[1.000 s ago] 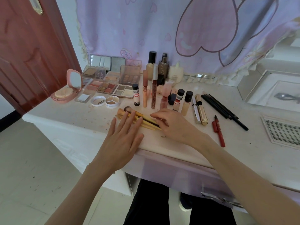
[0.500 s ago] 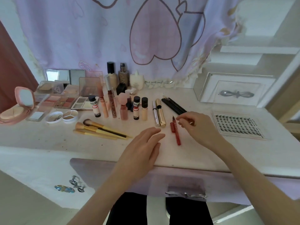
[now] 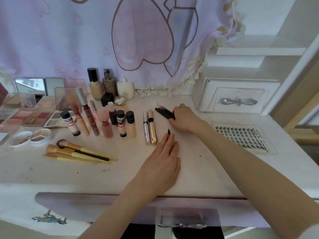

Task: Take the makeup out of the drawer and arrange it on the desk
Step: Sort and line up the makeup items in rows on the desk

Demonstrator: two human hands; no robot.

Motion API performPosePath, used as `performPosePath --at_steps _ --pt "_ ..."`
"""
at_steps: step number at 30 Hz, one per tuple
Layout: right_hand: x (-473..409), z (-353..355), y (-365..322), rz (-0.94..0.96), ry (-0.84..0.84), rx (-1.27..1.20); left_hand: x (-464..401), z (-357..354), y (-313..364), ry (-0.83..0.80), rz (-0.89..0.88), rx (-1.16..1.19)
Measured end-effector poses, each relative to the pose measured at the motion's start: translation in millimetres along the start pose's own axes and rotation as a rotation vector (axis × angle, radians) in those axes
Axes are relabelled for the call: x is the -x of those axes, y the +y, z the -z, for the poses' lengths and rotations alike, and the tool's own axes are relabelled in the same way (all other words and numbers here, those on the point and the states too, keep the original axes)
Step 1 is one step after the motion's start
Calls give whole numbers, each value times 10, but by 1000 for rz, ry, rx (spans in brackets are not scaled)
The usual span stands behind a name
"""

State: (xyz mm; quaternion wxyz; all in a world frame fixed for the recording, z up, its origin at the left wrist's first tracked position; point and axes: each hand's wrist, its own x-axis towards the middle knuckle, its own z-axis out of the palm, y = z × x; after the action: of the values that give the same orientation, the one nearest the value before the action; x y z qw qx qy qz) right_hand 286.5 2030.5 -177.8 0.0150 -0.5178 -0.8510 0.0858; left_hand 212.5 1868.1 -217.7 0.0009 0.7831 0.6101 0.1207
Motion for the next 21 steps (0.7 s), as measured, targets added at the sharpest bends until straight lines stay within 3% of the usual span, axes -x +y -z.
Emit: performPosePath --at_steps 5,11,14,18,21 --pt "-30 67 128 -136 -90 71 -178 -15 55 -82 -7 -33" --pt "2 157 189 -90 -235 248 -464 -59 164 -97 27 -21" --pt "50 245 238 -120 -198 84 -568 -80 215 -101 36 13" --pt "208 537 451 -167 15 -363 -700 -135 312 -102 18 29" --pt "494 625 623 -179 7 -603 -839 -203 410 -102 11 44"
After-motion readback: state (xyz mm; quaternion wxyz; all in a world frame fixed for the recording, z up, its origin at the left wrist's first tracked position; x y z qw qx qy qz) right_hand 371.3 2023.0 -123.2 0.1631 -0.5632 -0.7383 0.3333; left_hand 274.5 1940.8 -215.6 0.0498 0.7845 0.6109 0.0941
